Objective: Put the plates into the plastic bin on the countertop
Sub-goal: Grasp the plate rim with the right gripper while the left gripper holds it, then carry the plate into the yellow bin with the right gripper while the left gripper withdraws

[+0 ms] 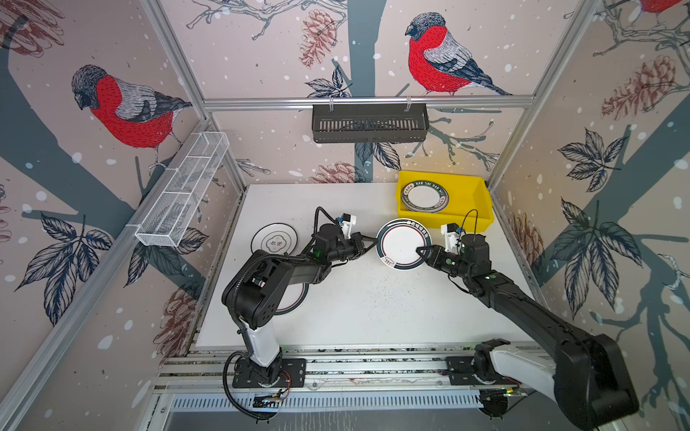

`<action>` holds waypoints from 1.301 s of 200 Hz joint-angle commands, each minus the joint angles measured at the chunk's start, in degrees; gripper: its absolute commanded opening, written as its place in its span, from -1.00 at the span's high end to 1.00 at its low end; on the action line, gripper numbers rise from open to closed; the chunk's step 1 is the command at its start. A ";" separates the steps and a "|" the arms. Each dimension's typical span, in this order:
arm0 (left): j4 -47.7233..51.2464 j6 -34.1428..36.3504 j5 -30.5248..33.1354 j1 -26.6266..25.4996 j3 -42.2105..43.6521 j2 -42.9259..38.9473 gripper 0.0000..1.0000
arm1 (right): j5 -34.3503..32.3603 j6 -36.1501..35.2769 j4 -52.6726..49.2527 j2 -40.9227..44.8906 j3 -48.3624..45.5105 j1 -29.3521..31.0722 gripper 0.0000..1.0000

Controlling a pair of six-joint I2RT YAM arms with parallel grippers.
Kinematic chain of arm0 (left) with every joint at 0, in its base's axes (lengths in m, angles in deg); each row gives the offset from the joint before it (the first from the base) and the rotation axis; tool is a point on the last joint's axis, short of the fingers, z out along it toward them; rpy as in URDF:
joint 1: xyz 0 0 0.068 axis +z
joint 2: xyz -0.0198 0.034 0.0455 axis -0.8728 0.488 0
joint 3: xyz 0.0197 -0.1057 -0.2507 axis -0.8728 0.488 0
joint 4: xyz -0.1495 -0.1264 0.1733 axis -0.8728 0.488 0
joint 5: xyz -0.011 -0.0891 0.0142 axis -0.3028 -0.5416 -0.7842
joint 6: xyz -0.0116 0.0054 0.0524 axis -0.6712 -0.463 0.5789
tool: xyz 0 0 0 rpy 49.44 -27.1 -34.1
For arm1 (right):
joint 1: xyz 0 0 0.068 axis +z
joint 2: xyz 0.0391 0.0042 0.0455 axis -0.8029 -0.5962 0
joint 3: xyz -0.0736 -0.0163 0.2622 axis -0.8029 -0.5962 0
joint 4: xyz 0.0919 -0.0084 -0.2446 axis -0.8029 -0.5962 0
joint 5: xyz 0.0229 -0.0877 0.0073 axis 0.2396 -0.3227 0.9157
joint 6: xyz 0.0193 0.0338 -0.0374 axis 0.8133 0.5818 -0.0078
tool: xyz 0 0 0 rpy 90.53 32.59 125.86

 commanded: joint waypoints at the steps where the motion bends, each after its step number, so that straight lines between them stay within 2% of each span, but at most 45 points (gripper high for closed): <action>1: -5.70 -1.47 -1.59 -0.23 0.21 0.52 1.00 | -0.16 1.42 2.61 -0.06 0.66 0.06 0.76; 15: -6.58 -1.95 -2.51 -0.23 0.17 1.01 1.00 | -0.19 1.68 2.58 0.25 0.66 0.09 0.90; 28: -7.50 -2.44 -2.54 -0.23 0.52 1.21 0.96 | -0.33 1.88 2.50 0.76 0.66 -0.04 0.92; 44: -8.49 -2.62 -2.01 -0.15 1.28 1.01 -0.10 | -1.06 2.06 2.37 1.40 0.79 -0.27 0.95; 51: -8.32 -2.42 -1.62 -0.08 1.51 0.72 -0.63 | -1.20 2.06 2.28 1.56 0.96 -0.40 0.95; 52: -8.32 -2.34 -1.55 -0.07 1.52 0.66 -0.80 | -1.19 2.06 2.21 1.59 0.98 -0.46 0.96; 53: -8.32 -2.31 -1.48 -0.06 1.57 0.63 -0.87 | -1.23 2.06 2.18 1.57 1.04 -0.54 0.96; 56: -8.24 -2.20 -1.38 -0.06 1.61 0.48 -0.94 | -1.23 2.06 2.13 1.55 1.13 -0.57 0.96; 85: -6.45 -0.75 -0.58 0.53 1.66 -1.41 -0.94 | -0.30 1.98 1.45 0.88 2.43 -2.84 0.98; 113: 1.08 2.90 1.14 2.32 1.20 -5.08 -0.95 | 1.82 1.07 1.29 -0.50 5.26 -7.10 0.99; 127: 7.60 6.54 2.67 3.46 0.81 -8.24 -0.95 | 1.57 -0.24 -0.50 -1.56 8.37 -9.40 0.99; 139: 15.56 11.27 5.27 4.26 -0.35 -11.68 -0.95 | -1.56 -3.05 -4.49 -3.03 12.95 -10.38 0.98; 149: 23.80 16.07 9.04 4.59 -1.81 -14.88 -0.95 | -3.64 -4.53 -6.70 -4.53 16.24 -11.11 0.99; 161: 33.18 21.69 14.45 4.82 -3.96 -18.61 -0.95 | -3.18 -4.59 -6.13 -6.68 18.83 -12.83 0.98; 179: 41.69 26.90 20.33 5.52 -5.84 -23.19 -0.95 | -2.80 -2.95 -4.88 -11.00 21.70 -15.66 0.99; 218: 45.22 29.88 24.18 9.33 -3.13 -29.85 -0.95 | -5.04 1.84 1.01 -17.81 23.74 -18.54 0.99; 236: 47.29 30.38 24.57 11.16 -2.44 -31.56 -0.95 | -6.53 1.31 1.93 -21.21 26.01 -18.38 0.99; 260: 49.52 30.52 23.86 14.20 -1.28 -33.24 -0.95 | -5.31 0.04 -1.22 -28.31 32.23 -19.13 0.99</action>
